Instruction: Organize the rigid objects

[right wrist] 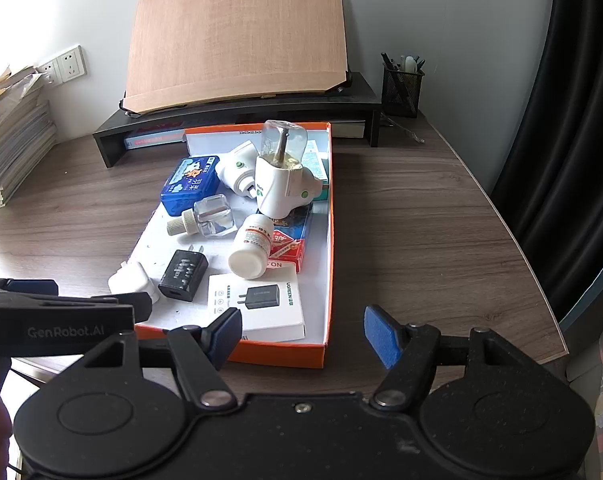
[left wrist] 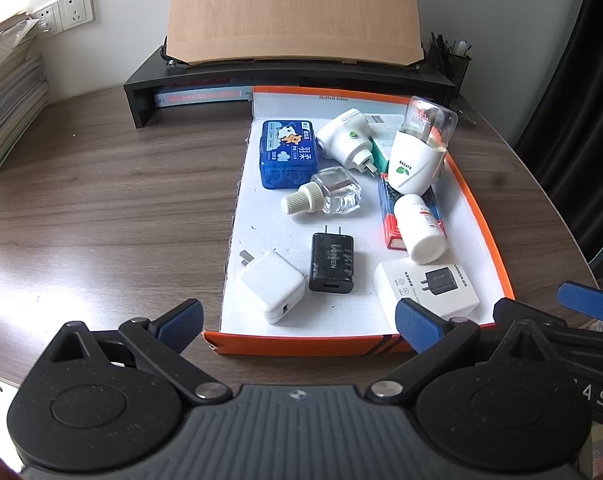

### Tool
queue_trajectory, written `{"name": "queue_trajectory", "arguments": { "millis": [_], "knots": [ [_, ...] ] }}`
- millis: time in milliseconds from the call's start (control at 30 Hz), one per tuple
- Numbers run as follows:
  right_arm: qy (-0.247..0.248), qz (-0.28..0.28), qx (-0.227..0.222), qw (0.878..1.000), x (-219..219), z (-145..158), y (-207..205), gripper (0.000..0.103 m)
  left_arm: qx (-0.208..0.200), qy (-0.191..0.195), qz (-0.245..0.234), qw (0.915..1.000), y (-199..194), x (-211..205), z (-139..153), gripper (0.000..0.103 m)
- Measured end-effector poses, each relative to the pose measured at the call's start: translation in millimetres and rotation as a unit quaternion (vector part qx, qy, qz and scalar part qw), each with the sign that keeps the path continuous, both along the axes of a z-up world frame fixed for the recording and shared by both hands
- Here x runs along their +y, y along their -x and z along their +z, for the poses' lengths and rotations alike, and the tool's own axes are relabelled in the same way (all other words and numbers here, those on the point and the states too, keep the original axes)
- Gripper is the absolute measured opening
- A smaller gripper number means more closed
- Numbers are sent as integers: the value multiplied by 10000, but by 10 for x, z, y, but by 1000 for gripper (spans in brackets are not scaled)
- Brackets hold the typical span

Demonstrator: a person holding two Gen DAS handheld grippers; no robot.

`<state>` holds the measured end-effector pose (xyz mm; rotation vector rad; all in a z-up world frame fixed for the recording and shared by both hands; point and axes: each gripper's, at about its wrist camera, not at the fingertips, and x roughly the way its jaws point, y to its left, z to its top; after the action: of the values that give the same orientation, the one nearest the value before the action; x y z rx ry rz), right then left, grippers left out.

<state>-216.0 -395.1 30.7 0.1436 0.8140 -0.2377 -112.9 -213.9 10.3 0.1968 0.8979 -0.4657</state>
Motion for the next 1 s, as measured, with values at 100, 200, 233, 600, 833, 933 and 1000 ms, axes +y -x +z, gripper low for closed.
{"name": "queue_trajectory", "arguments": {
  "millis": [100, 200, 233, 600, 833, 933, 1000],
  "knots": [
    [10, -1, -2, 10000, 1, 3, -1, 81, -4, -1, -1, 10000, 0, -1, -2, 103],
    [3, -6, 1, 10000, -6, -2, -2, 81, 4, -2, -2, 10000, -1, 0, -6, 103],
    [-1, -6, 2, 10000, -8, -4, -4, 81, 8, 0, 1, 10000, -2, 0, -6, 103],
    [9, 4, 1, 10000, -3, -14, -14, 81, 22, -9, 14, 10000, -14, -6, -15, 103],
    [5, 4, 5, 10000, -4, -16, -19, 81, 23, -26, 11, 10000, -26, -8, -14, 103],
    [14, 4, 5, 10000, -6, -18, -26, 81, 22, -32, 9, 10000, -32, -11, -12, 103],
    [5, 4, 4, 10000, -6, -20, -28, 81, 25, -40, 10, 10000, -35, -18, -13, 103]
  ]
}}
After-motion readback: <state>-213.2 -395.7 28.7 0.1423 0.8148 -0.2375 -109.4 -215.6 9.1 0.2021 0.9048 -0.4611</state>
